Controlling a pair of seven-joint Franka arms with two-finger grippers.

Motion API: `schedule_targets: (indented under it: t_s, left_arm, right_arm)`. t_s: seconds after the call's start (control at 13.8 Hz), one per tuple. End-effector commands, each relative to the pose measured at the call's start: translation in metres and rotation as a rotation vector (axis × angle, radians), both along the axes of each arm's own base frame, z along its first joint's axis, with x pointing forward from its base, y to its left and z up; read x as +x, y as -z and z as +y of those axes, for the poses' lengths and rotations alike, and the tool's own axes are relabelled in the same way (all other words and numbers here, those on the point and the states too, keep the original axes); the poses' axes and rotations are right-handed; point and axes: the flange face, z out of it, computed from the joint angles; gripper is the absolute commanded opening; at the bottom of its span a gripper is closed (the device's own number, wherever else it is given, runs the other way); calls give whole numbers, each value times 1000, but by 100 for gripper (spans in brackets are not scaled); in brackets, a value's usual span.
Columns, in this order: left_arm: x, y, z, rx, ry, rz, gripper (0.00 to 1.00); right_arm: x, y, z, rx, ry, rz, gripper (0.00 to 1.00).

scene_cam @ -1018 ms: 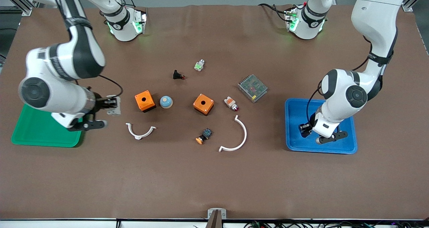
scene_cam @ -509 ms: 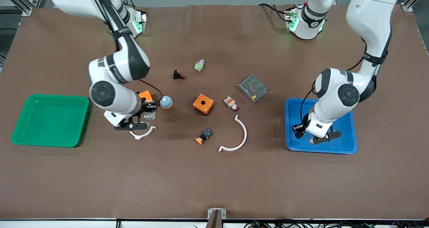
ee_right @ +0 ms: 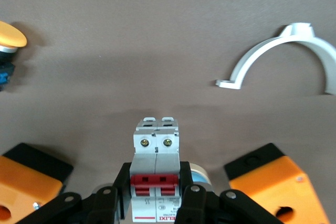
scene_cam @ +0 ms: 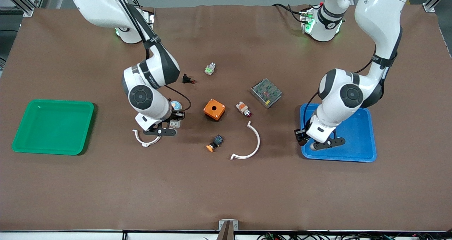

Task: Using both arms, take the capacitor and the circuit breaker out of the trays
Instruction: 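Lift the capacitor with the left gripper while the right gripper carries the breaker, then lower the breaker near the orange box and open the right gripper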

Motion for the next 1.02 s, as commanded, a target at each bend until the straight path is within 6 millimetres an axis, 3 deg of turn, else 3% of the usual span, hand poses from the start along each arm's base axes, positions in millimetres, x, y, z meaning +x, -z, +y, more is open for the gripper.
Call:
schedule_targets:
  t_s: [0.0,0.15,0.44,0.73,0.95]
  left_arm:
    - [3,-10,-38,-2,40,-23,0]
    - [3,-5,-70,-16,58,-28,0]
    - [1,23,-148,-52,25,-11,0]
    - [-13,45,-195,-54,40,21,0]
    - [-29,72,-210,-10,79,37,3]
  right_arm:
    - [-7,10,24,13,51,-23,23]
    - [-5,24,27,11,59,-24,23]
    - [1,39,31,8,65,-16,23]
    - [8,50,39,4,97,-16,24]
    - [8,49,39,4,97,-16,28]
